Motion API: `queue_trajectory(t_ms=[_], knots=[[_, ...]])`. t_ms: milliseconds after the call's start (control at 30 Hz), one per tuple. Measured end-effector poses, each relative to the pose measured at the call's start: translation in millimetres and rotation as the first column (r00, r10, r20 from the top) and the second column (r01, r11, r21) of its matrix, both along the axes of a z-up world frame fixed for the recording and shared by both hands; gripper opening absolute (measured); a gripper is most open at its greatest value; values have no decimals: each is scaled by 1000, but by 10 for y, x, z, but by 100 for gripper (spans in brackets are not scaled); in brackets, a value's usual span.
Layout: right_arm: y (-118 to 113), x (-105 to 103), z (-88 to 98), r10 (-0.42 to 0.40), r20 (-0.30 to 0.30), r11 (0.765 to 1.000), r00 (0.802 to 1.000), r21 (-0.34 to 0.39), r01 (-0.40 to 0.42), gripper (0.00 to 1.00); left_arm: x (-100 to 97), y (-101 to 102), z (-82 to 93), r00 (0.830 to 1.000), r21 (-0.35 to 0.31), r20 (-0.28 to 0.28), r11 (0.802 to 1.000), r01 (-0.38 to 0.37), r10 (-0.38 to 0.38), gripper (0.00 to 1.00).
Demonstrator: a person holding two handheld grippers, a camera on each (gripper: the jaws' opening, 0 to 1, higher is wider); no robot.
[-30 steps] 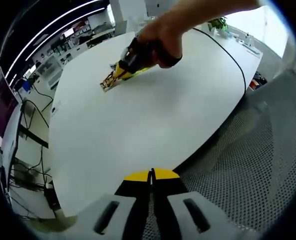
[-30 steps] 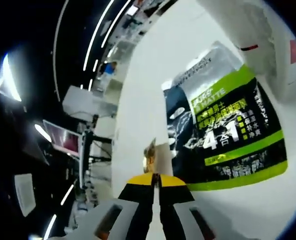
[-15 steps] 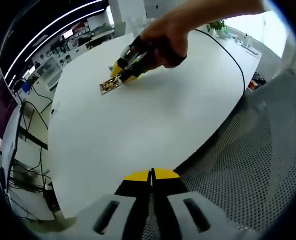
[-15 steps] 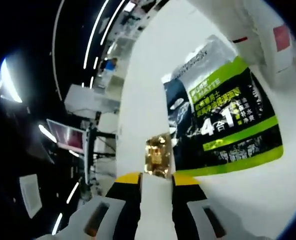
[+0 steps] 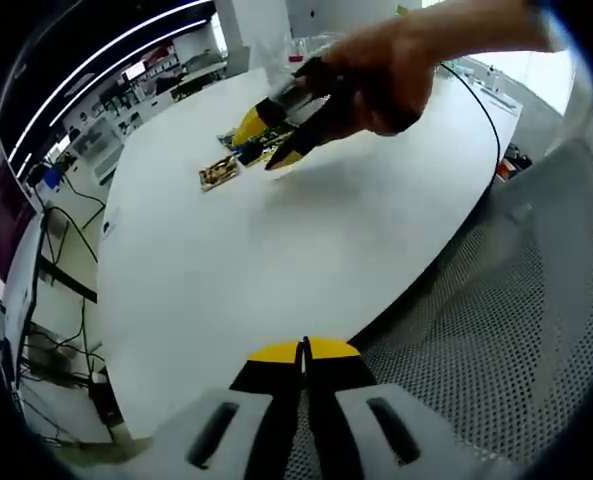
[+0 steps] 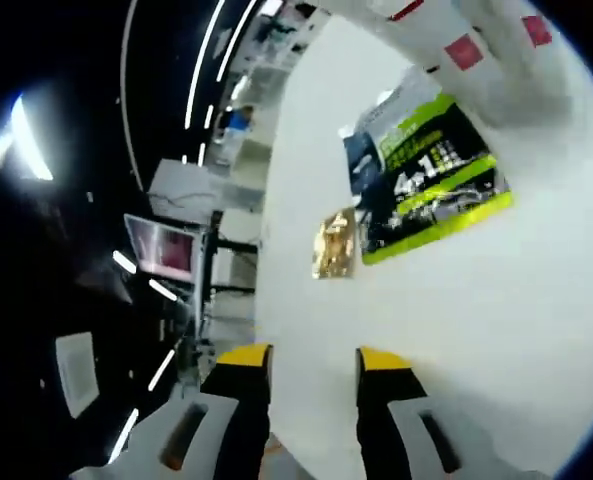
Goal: Arrange the skincare products in the storage area until every visible bottle or jar stands upright without overlapping.
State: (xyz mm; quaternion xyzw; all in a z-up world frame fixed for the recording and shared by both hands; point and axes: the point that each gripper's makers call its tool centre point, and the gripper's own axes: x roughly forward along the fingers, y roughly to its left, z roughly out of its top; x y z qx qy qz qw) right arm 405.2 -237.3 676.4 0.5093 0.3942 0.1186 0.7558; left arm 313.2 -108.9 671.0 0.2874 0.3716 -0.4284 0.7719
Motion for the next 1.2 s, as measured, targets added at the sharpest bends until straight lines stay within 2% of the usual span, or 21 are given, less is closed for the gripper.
queue_trajectory(t_ms=[33, 67, 133, 200, 267, 367, 433, 533, 633, 733, 800, 833, 900, 933, 1000, 1033, 1100, 1167, 1200], knots=[[63, -115, 11, 45, 12, 999, 999, -12, -45, 32, 11, -1, 16, 1000, -6, 3, 1000, -6, 6, 0], [114, -196, 37, 58, 23, 998, 998, 22, -59, 32, 22, -5, 35, 1000, -15, 12, 1000, -7, 8, 0], [112, -272, 48, 20, 38, 999, 999, 34, -21, 32, 15, -15, 40, 1000, -16, 13, 1000, -3, 4, 0], [153, -399, 94, -7, 38, 996, 999, 85, 3, 32, 13, -16, 41, 1000, -11, 16, 1000, 1, 0, 0], [126, -512, 123, -52, 46, 995, 998, 84, 48, 31, 5, -19, 41, 1000, -6, 14, 1000, 4, -4, 0], [149, -698, 183, -35, 47, 994, 998, 107, 30, 32, -1, -27, 51, 1000, -7, 16, 1000, 7, -7, 0], [78, -787, 251, -44, 56, 993, 997, 108, 37, 35, 4, -33, 57, 1000, -13, 20, 1000, 7, -6, 0], [-90, -851, 318, -44, 91, 997, 995, 74, 37, 37, -3, -34, 56, 1000, -10, 19, 1000, 11, -11, 0], [-241, -992, 314, -4, 124, 1000, 992, -25, 7, 41, -22, -37, 63, 1000, -5, 17, 1000, 16, -16, 0], [-248, -1162, 291, 63, 99, 994, 993, -90, -54, 49, -11, -43, 66, 1000, -5, 11, 1000, 4, -4, 0], [-256, -1258, 346, 124, 116, 981, 986, -161, -104, 55, -17, -79, 121, 1000, -18, 22, 1000, 10, -10, 0], [-277, -1303, 395, 158, 139, 967, 978, -223, -124, 57, -14, -109, 145, 999, -34, 30, 999, 14, -13, 0], [-267, -1400, 448, 233, 159, 937, 959, -302, -177, 60, -4, -100, 147, 1000, -37, 29, 999, 10, -9, 0], [-259, -1469, 457, 285, 158, 911, 945, -352, -216, 59, 8, -92, 132, 1000, -31, 28, 1000, 4, -3, 0], [-267, -1598, 513, 424, 176, 804, 888, -526, -279, 55, 17, -91, 157, 999, -31, 36, 1000, 2, -1, 0], [-257, -1674, 523, 496, 171, 736, 851, -603, -308, 56, 27, -121, 204, 999, -54, 46, 999, 1, 1, 0], [-221, -1807, 496, 578, 143, 642, 804, -687, -340, 58, 54, -152, 276, 998, -91, 59, 996, -10, 15, 0], [-195, -1888, 449, 621, 118, 581, 775, -733, -354, 59, 117, -182, 366, 996, -154, 65, 987, -46, 57, 0], [-193, -1899, 430, 620, 110, 569, 777, -745, -348, 60, 157, -164, 405, 994, -170, 70, 983, -67, 80, 0]])
